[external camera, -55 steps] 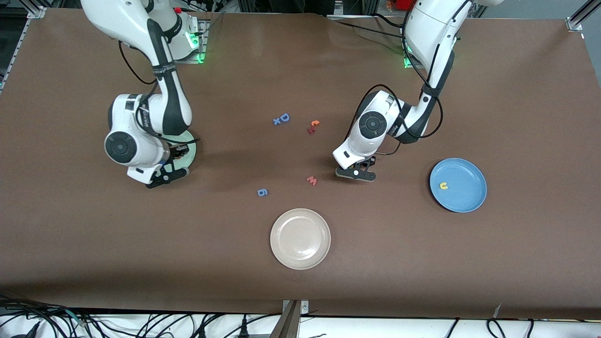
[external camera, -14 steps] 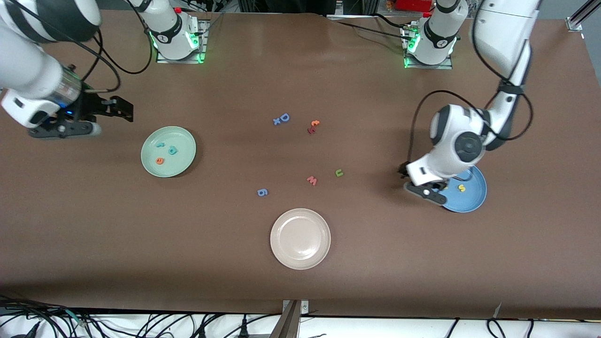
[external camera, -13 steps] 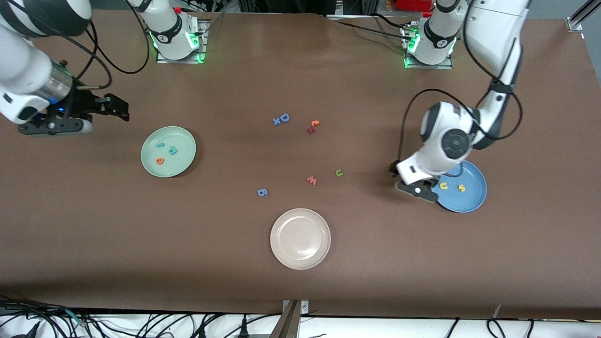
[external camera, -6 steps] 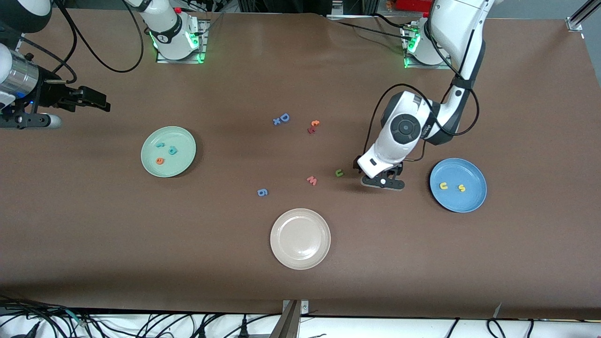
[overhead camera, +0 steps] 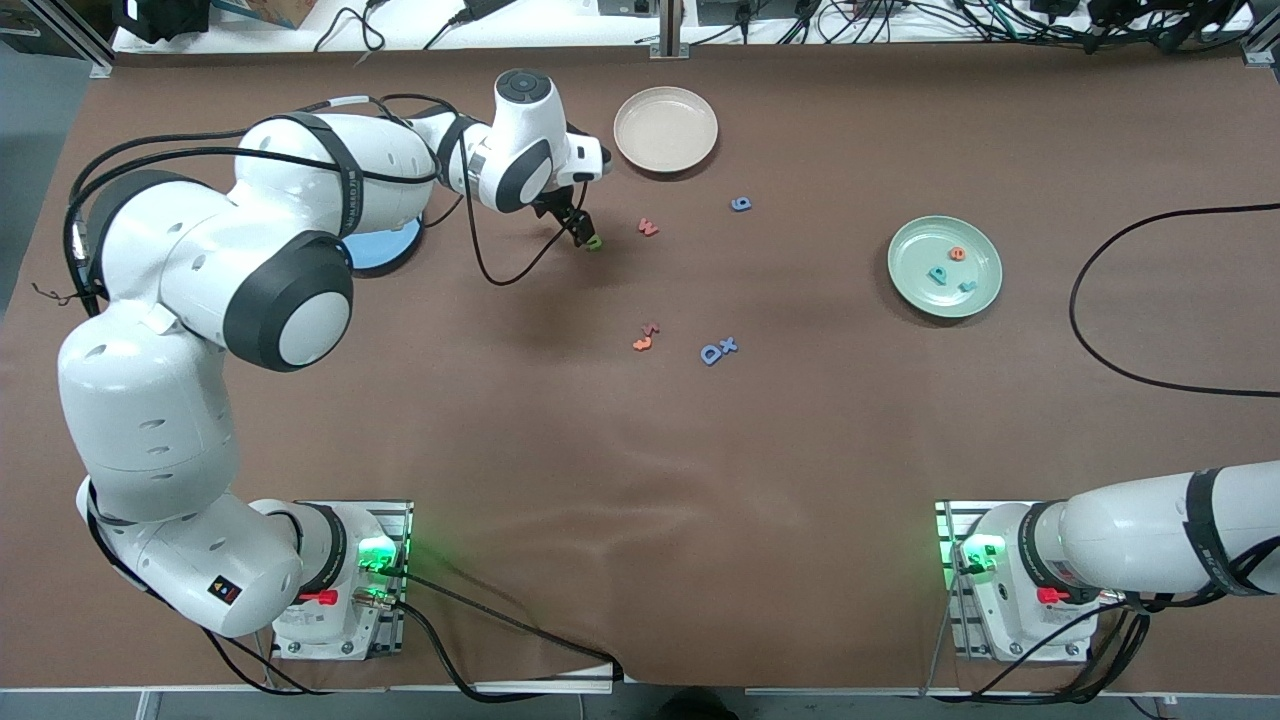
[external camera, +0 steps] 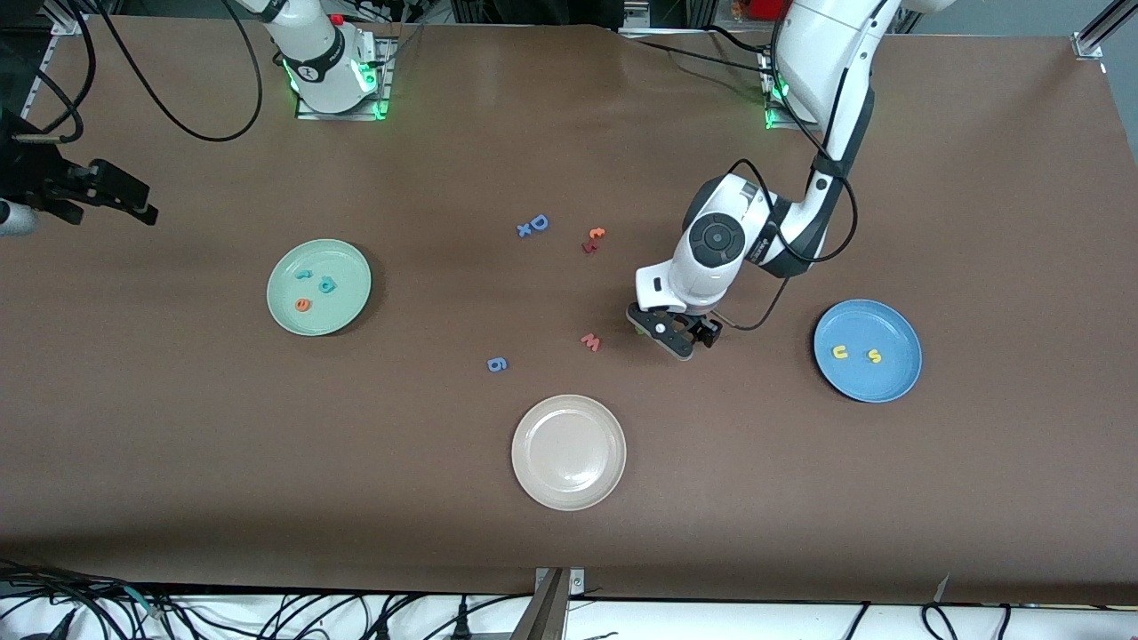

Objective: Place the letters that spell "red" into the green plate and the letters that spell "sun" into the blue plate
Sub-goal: 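Grasp the green n with the left gripper and carry it to the blue plate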

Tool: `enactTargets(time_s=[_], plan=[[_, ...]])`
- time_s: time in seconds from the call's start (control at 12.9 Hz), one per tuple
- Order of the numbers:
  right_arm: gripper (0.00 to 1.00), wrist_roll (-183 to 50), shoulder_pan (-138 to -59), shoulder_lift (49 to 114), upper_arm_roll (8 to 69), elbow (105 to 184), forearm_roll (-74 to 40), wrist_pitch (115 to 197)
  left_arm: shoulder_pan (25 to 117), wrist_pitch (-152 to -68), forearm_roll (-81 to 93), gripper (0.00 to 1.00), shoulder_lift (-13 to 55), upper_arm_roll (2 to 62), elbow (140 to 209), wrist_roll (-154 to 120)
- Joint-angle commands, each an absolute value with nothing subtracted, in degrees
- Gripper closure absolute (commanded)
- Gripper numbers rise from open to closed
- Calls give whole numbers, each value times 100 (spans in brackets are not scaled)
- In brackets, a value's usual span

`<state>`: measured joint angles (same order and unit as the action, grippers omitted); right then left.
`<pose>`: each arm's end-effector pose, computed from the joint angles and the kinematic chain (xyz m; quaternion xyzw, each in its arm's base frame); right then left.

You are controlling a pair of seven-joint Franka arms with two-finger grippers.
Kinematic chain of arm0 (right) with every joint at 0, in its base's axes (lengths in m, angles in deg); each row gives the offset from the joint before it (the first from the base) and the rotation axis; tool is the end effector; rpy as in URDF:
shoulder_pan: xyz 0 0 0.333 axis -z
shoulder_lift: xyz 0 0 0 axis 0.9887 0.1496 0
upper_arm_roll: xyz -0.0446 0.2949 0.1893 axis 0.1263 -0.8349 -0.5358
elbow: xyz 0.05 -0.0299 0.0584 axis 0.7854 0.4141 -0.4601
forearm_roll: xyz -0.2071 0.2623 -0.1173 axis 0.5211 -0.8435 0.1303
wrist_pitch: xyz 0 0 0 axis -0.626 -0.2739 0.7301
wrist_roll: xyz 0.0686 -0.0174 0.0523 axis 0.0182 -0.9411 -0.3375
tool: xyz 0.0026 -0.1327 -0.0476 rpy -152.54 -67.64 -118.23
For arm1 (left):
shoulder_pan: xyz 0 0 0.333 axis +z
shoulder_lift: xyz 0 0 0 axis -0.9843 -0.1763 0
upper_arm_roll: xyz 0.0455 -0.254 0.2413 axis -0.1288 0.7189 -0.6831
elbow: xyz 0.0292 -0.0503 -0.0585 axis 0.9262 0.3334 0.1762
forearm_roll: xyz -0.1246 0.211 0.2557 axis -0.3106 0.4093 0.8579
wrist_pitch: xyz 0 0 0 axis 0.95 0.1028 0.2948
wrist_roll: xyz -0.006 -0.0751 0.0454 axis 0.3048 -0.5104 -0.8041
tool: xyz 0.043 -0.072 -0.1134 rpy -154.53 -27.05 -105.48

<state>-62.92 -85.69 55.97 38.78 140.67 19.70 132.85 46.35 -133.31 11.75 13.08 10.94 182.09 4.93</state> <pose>0.5061 -0.0135 0.6070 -0.9999 0.0013 0.0107 0.0023 0.5448 -0.3251 0.2256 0.9278 -0.3730 -0.0052 0.0025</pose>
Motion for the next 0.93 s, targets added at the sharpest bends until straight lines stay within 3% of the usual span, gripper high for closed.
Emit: enactTargets(time_s=[0.0, 0.46, 0.85], plan=[[0, -6372, -8202, 5672, 3487, 13916, 2101, 13077, 4583, -13343, 1206, 1, 1193, 1027, 18062, 1142], [0, -6284, -8254, 5681, 3478, 13942, 2101, 12928, 4241, -13668, 811, 1, 869, 1027, 17930, 1160], [0, -6284, -8254, 5716, 3469, 13986, 2118, 13304, 4117, -13695, 846, 3, 798, 1001, 17842, 1423]])
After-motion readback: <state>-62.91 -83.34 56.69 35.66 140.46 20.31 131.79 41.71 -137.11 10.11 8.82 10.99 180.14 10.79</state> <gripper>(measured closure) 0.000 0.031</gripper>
